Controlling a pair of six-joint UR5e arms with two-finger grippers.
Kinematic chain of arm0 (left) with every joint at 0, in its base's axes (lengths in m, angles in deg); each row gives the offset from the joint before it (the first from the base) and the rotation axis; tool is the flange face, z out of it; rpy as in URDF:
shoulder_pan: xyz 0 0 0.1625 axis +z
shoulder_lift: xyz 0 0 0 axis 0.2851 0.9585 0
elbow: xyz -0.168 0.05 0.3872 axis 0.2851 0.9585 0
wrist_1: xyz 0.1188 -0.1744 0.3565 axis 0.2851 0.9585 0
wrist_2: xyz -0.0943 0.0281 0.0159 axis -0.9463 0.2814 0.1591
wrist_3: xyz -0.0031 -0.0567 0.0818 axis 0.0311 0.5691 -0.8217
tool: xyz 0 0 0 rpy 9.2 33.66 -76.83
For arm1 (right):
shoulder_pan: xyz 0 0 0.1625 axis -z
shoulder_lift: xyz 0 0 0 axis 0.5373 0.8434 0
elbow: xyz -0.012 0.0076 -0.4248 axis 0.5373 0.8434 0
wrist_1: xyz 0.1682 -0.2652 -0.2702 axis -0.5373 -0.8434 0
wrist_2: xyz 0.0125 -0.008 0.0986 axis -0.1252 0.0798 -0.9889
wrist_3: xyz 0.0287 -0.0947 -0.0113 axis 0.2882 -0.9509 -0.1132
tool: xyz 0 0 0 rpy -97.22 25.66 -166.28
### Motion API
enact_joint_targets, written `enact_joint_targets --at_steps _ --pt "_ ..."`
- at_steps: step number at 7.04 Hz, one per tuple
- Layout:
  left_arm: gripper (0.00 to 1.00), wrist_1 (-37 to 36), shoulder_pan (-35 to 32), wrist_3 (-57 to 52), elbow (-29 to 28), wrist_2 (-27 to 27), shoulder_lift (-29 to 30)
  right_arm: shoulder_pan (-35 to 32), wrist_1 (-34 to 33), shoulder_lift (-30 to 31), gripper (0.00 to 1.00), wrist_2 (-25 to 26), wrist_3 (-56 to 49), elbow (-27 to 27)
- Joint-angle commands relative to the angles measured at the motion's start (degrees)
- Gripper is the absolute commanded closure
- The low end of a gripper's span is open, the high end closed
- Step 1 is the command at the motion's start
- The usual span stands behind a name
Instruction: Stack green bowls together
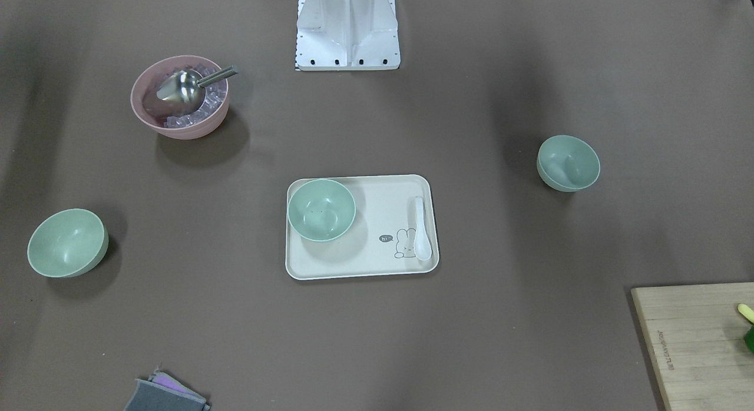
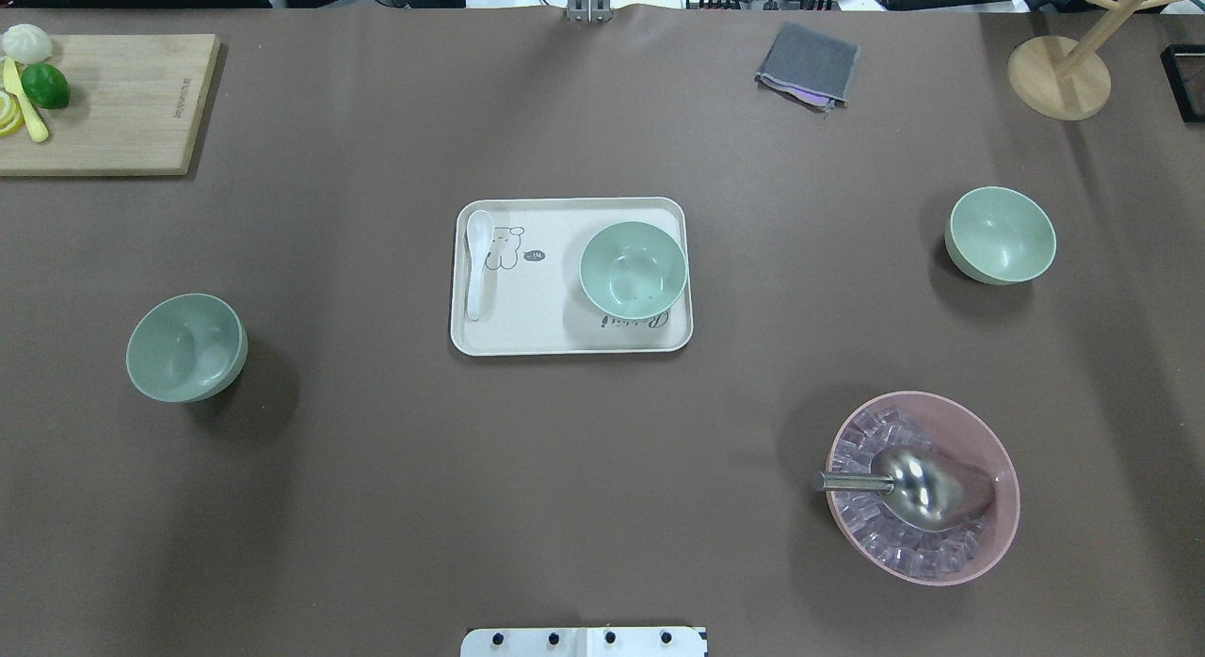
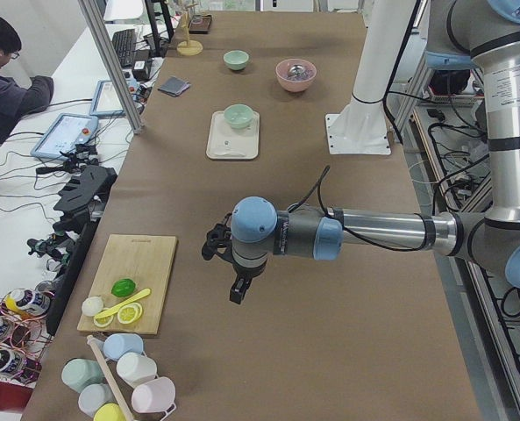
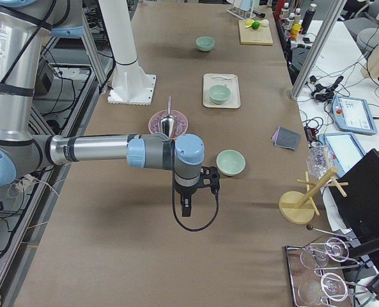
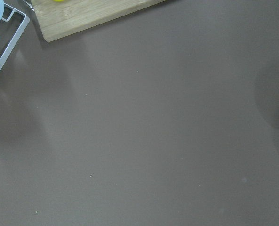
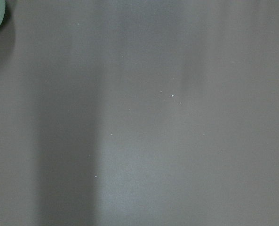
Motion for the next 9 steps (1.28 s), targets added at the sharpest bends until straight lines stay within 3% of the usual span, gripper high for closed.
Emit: enact_joint_targets --at_steps 1,4,6,7,8,9 --pt "0.02 0.0 0.09 0.0 0.22 1.69 0.04 0.0 0.0 0.04 0.0 0.0 0.0 0.07" --pt "0.02 0.17 0.09 0.35 0.31 2.4 1.44 -0.09 4.37 0.13 0.0 0.09 0.35 -0.02" --pt "0.02 7.94 0.09 0.53 -0.38 1.97 2.94 0.0 14.36 0.04 0.0 0.26 0.79 0.07" --pt "0.02 16.96 0.09 0.53 -2.22 3.01 5.64 0.0 18.76 0.12 0.0 0.87 0.44 0.24" --pt "0.02 19.66 0.35 2.18 -5.63 3.11 8.1 0.0 21.85 -0.05 0.0 0.7 0.7 0.33" --pt "0.02 19.69 0.61 10.55 -9.23 1.8 14.39 0.09 22.23 -0.75 0.0 0.27 0.96 0.33"
